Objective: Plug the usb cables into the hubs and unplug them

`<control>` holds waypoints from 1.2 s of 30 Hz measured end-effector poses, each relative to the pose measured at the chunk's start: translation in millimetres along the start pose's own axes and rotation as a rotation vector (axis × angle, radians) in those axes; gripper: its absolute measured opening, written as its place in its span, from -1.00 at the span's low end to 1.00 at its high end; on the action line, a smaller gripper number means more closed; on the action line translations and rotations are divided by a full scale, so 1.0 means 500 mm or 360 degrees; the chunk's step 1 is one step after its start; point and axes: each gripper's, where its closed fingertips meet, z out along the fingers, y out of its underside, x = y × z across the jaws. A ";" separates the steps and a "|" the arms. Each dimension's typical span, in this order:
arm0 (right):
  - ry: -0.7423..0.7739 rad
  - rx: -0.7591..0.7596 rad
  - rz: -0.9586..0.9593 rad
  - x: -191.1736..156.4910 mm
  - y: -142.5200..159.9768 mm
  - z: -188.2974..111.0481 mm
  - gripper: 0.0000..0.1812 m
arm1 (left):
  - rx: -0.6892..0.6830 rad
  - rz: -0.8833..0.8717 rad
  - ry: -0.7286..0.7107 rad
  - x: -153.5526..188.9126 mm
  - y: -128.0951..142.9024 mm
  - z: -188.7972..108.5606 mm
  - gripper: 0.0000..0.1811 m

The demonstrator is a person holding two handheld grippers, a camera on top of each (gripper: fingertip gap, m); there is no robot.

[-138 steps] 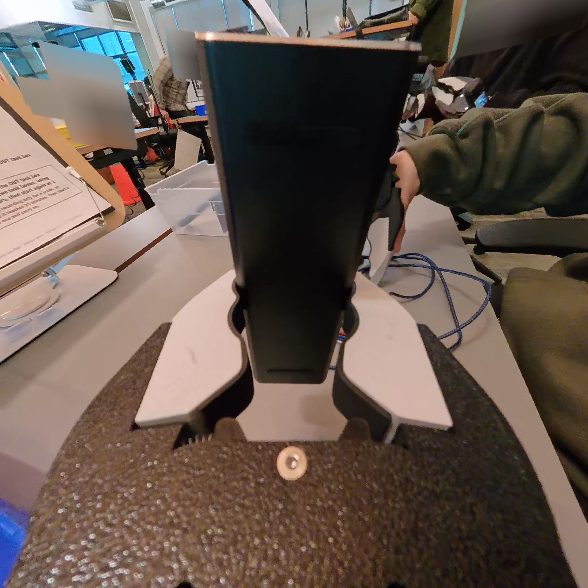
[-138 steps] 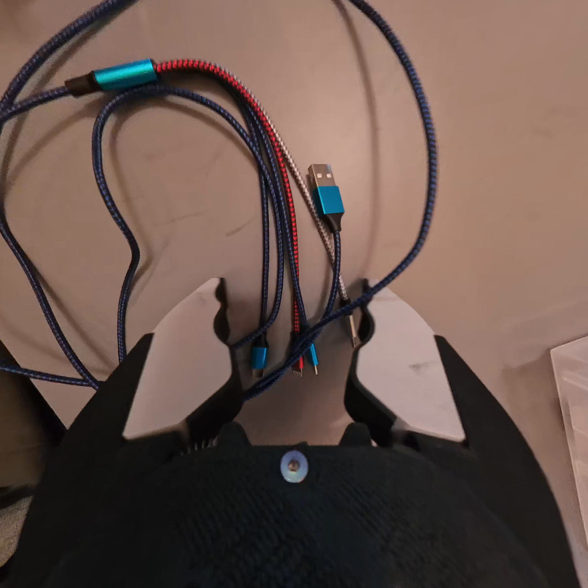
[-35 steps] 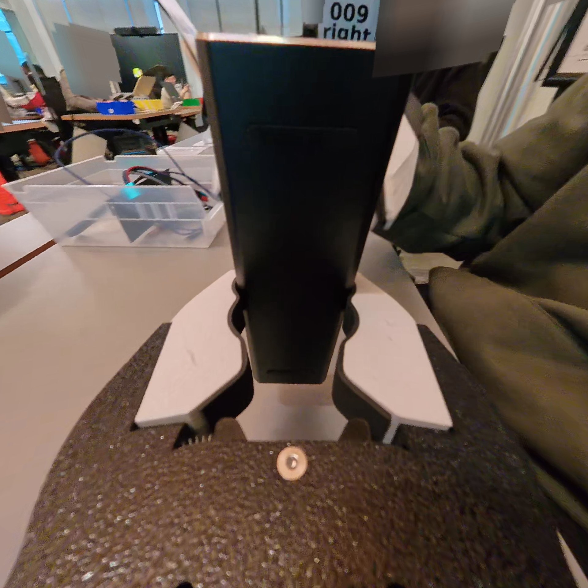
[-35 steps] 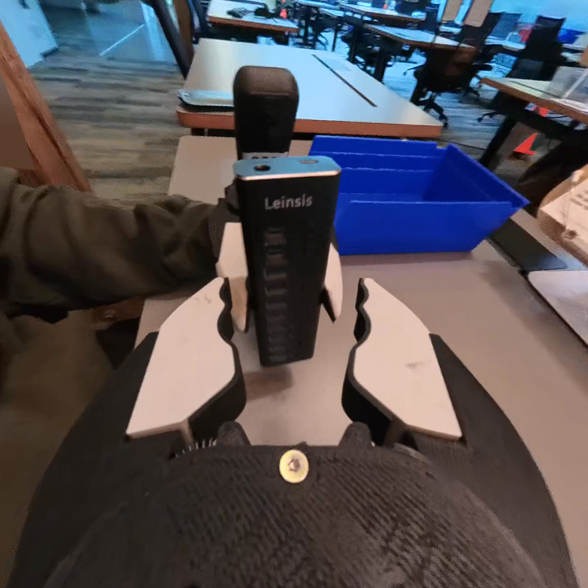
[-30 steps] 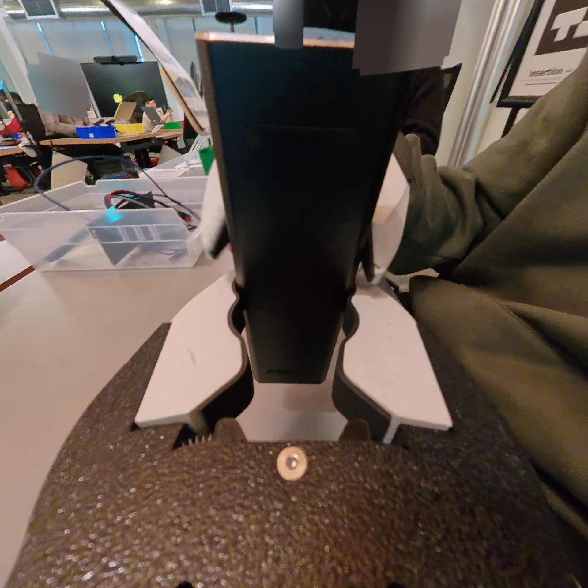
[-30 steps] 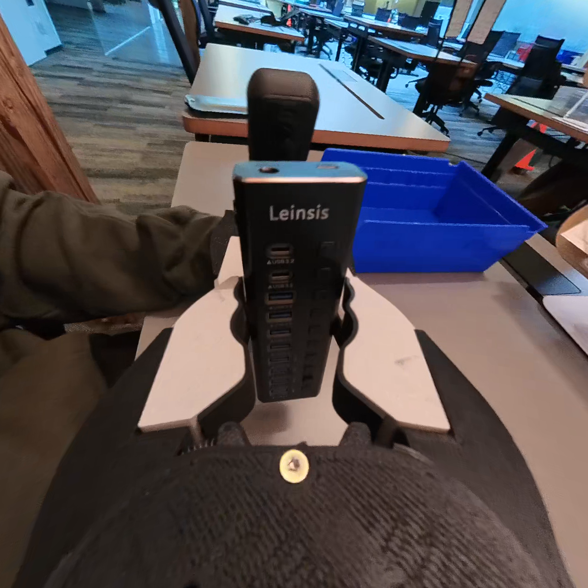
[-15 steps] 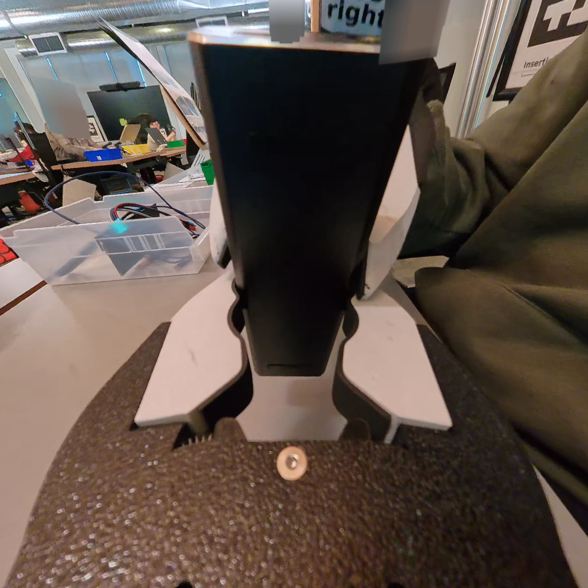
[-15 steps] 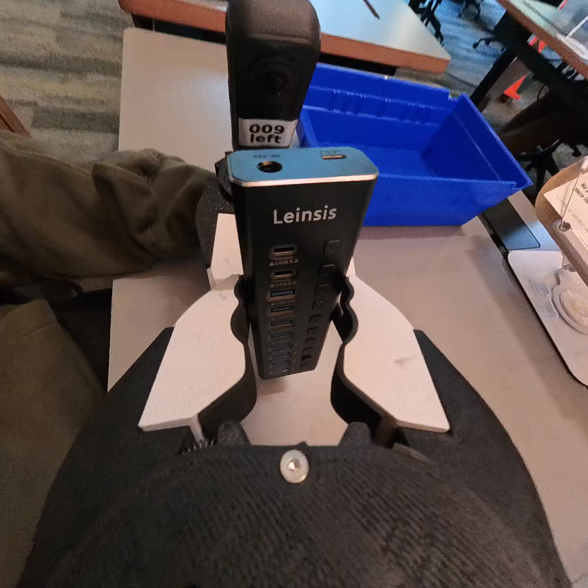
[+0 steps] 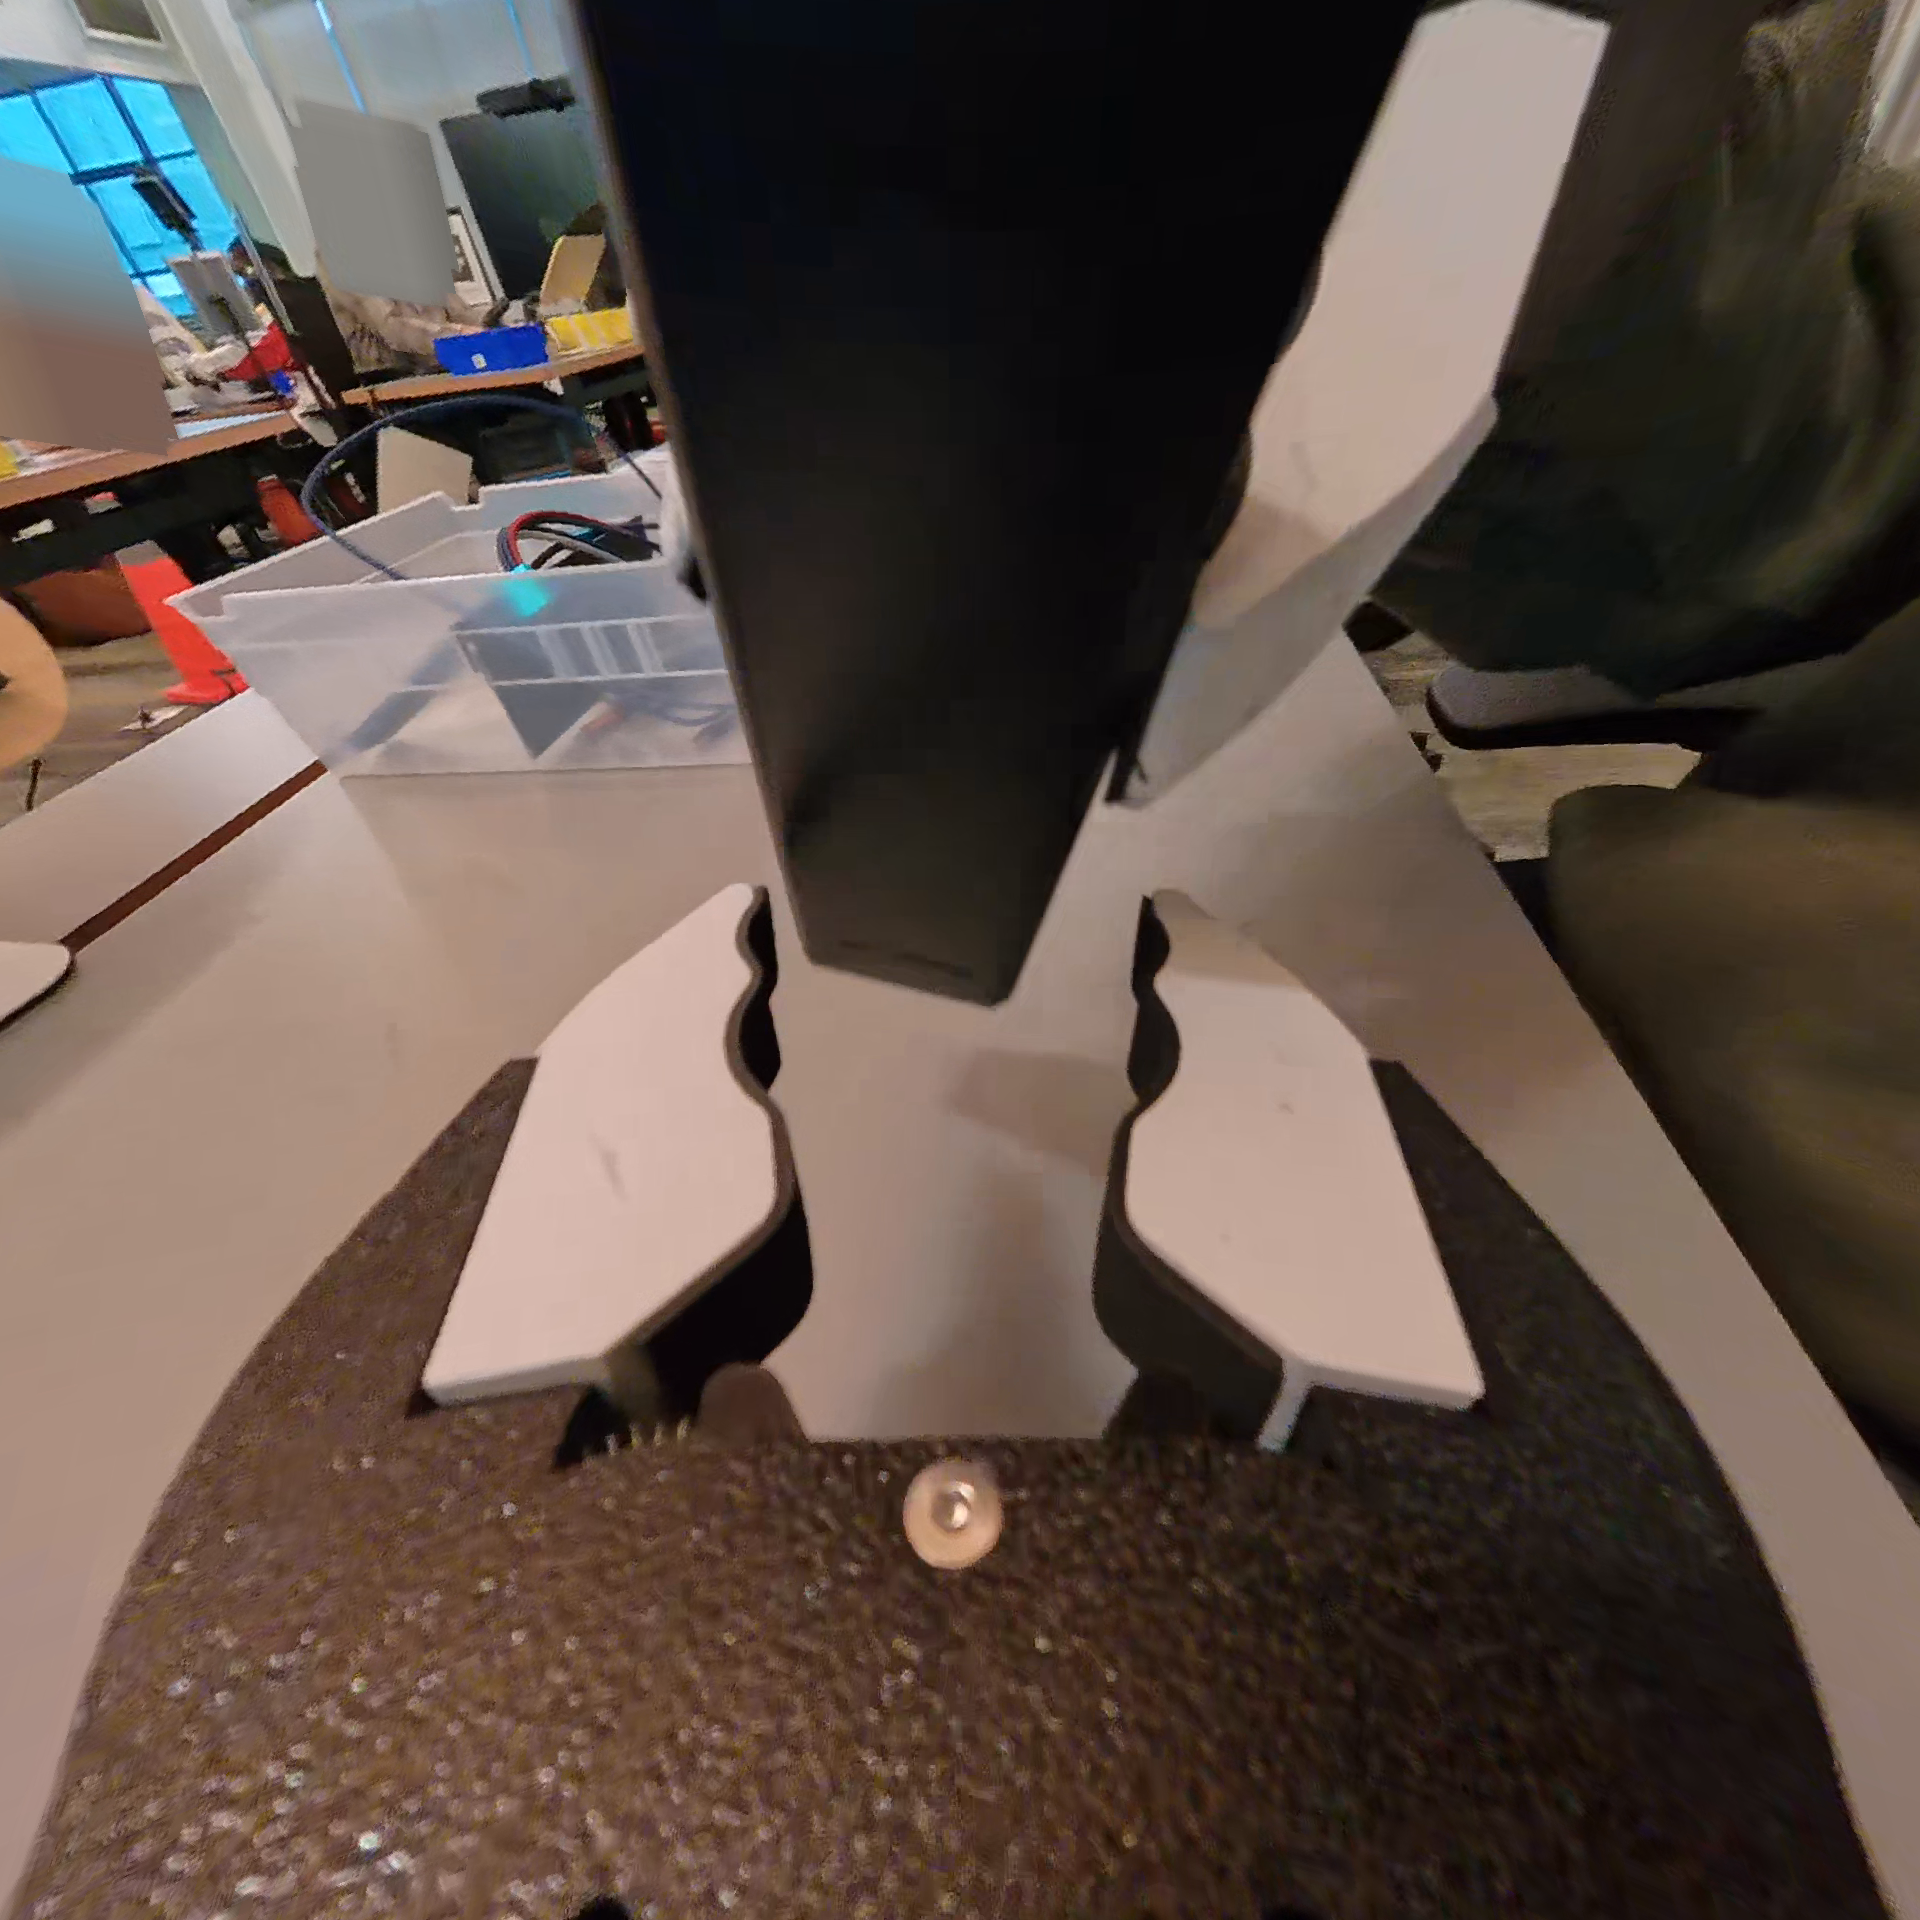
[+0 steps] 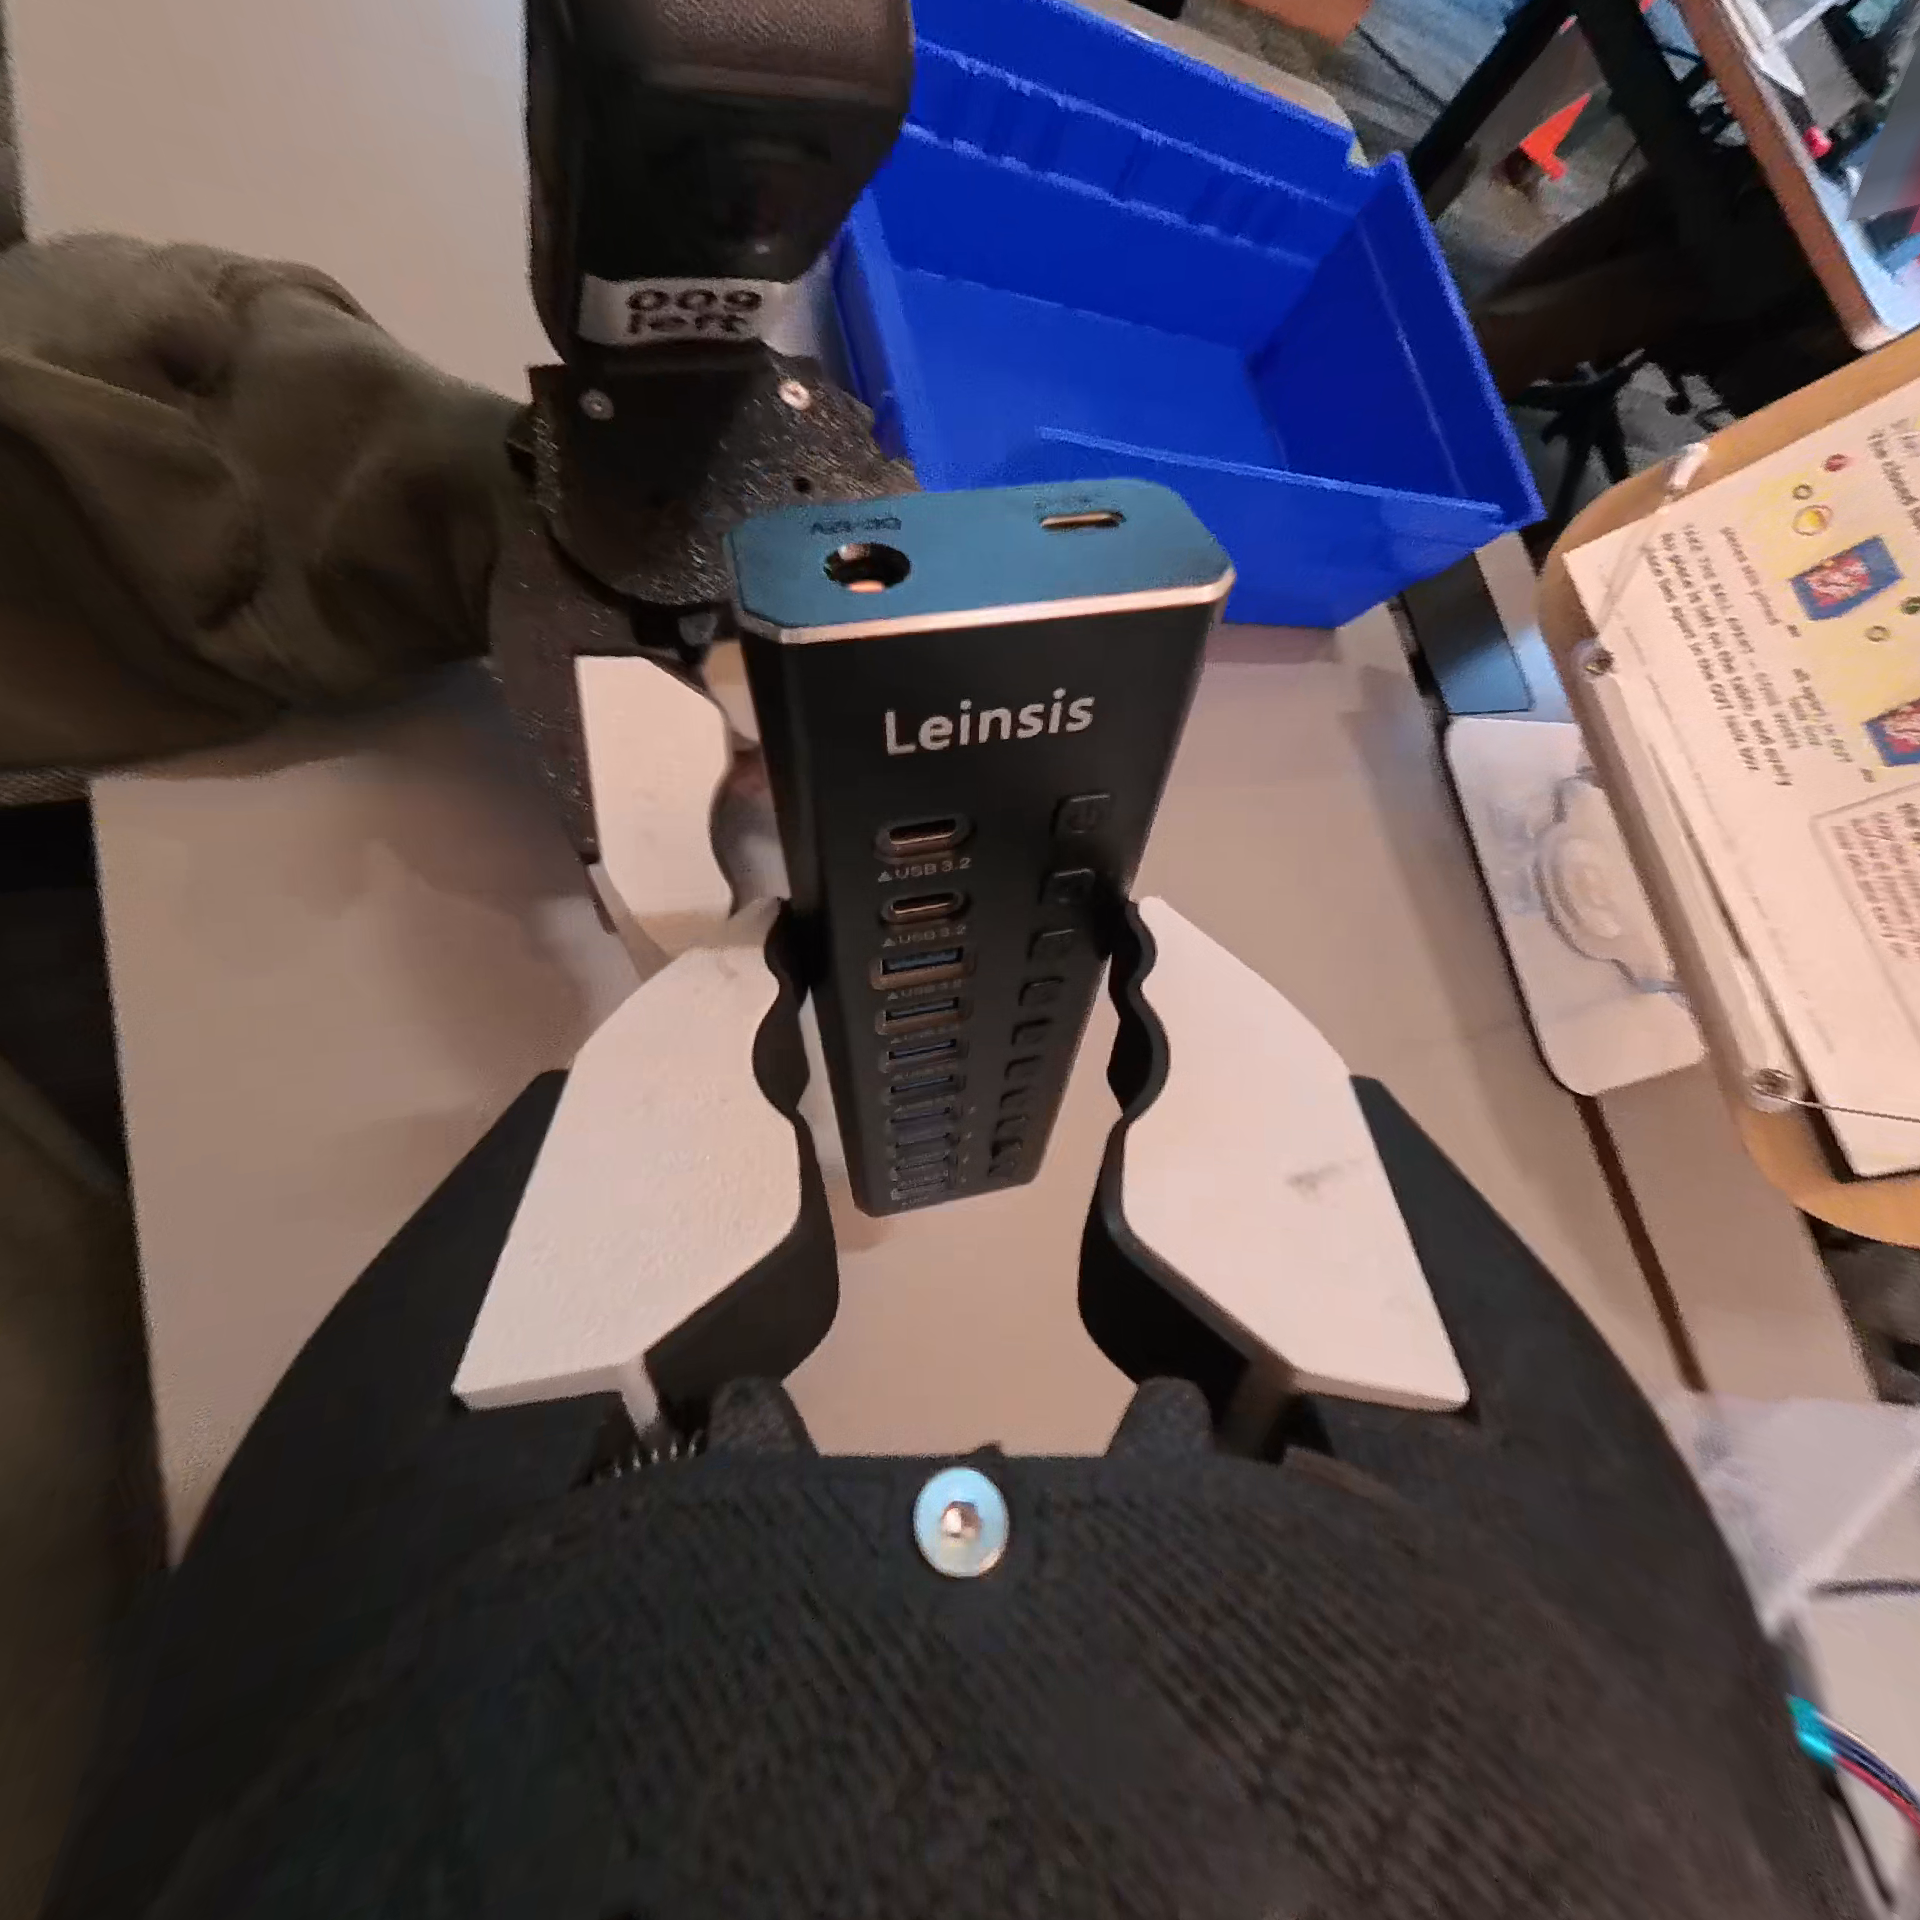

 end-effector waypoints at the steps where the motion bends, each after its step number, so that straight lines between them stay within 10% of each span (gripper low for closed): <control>1: 0.0032 -0.0028 -0.0025 0.010 0.004 -0.004 -0.37 | -0.0012 -0.0006 -0.0024 -0.005 0.002 0.000 -0.29; 8: 0.0503 -0.0361 -0.0253 0.260 0.082 -0.120 -0.37 | -0.0082 -0.0043 -0.0137 -0.029 0.020 -0.013 -0.33; 19: 0.0888 -0.0957 -0.0221 0.782 0.398 -0.295 -0.37 | -0.0104 -0.0108 -0.0143 -0.040 0.037 -0.013 -0.41; 25: 0.0577 -0.0934 0.0269 0.825 0.560 -0.258 -0.37 | -0.0108 -0.0144 -0.0137 -0.047 0.045 -0.013 -0.44; 36: -0.0034 -0.1127 0.0052 0.740 0.644 -0.071 -0.39 | -0.0218 -0.0127 -0.0128 -0.042 0.062 0.002 -0.47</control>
